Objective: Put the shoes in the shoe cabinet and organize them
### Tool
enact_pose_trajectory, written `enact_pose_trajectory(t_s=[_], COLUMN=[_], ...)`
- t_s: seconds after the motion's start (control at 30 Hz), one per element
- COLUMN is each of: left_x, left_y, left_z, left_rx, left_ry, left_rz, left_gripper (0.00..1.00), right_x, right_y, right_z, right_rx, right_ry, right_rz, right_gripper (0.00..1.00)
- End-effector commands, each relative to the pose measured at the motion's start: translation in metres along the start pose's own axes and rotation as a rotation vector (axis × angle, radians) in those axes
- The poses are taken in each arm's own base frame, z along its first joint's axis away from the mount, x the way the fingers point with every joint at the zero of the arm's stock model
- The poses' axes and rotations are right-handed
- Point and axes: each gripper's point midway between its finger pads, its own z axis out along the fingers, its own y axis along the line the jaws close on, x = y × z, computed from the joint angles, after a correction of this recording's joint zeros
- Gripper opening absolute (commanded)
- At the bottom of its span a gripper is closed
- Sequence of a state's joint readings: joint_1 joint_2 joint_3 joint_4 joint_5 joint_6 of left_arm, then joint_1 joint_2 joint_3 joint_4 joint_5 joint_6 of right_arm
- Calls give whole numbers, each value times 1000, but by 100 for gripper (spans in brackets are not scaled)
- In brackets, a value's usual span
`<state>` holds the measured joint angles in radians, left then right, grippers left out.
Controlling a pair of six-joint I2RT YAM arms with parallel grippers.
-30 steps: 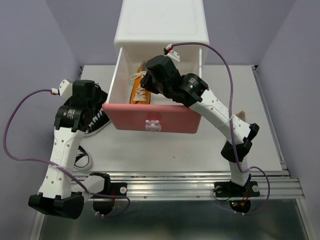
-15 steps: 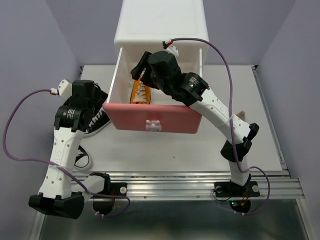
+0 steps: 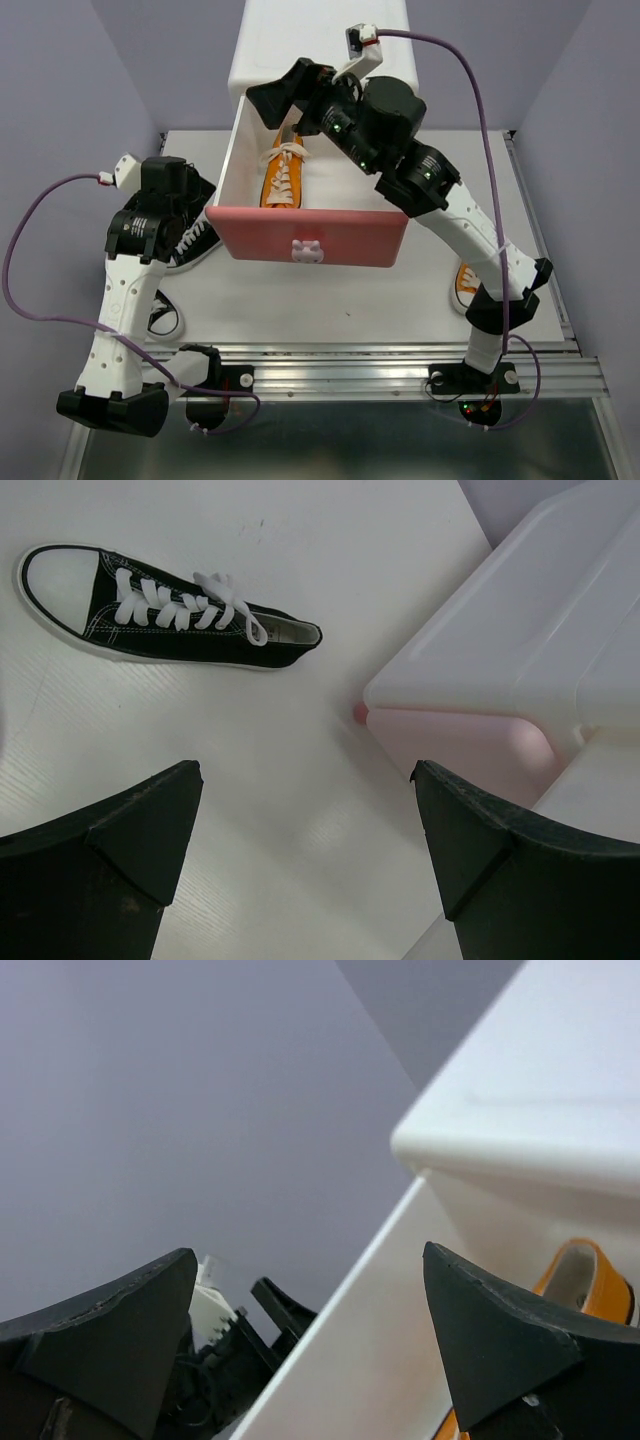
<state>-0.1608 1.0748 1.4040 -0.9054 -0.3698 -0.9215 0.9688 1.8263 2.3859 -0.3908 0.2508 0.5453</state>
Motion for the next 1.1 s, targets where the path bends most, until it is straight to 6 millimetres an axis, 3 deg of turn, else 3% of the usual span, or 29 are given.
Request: enact_pose_trajectory(t_s=[0.0,0.07,0.13,0.17,0.27,0.3,0.37,0.4,0.5,0.53,0.63,0.67,0.7,0.77,0.8,0.83,0.87,0.93,1.03,1.07], left_x=[-13,-12,-11,-10,-9,-9,-8,-8,-6,-6,-2,-1,1,2,3,4,5,7,9,10], left_y=[-6,-7,-7,-7,-7,-7,-6,-6,-6,-6,-5,-4,-3,-1,0,1,2,3,4,4], left_z=[-8,-8,-8,-8,-8,-7,-7,-7,-7,-7,-5,-5,-5,-5,-4,-5,-5,-4,-6,-6], left_rx=[23,32,36,37,38,35,33,33,34,34,29,27,23,18,12,10,10,5,10,12], left_ry=[-35,-28,-25,-24,-20,-20,-17,-15,-8,-5,9,12,17,24,26,31,33,40,49,54], left_rz=[-10,-18,-25,-32,-33,-32,-29,-29,-28,-27,-20,-19,-18,-13,-14,-10,-9,-6,-9,-10], left_gripper=[99,99,99,99,99,99,99,99,99,99,99,99,99,99,99,99,99,99,99,99], right_x=[-101,-125,-147,-162,-182,-201,-205,-219,-232,-244,-239,-251,-233,-222,-211,-193,-182,-153,-115,-88], right_y=[43,35,9,-16,-54,-74,-106,-129,-170,-196,-244,-271,-295,-331,-357,-377,-389,-415,-433,-443], right_z=[-34,-41,-49,-52,-59,-68,-70,-77,-93,-103,-115,-134,-140,-164,-191,-202,-226,-252,-292,-311], right_rx=[-137,-72,91,204,342,391,475,533,659,721,766,835,862,954,1048,1113,1211,1330,1466,1535], right_ry=[-280,-370,-450,-493,-531,-564,-565,-582,-561,-572,-482,-491,-410,-354,-310,-250,-216,-107,52,155], right_rz=[-121,-173,-247,-270,-334,-341,-352,-381,-424,-415,-346,-318,-232,-134,-62,-39,-37,-33,-9,18], right_gripper=[100,100,100,100,100,100,100,100,100,100,100,100,100,100,100,100,100,100,100,100])
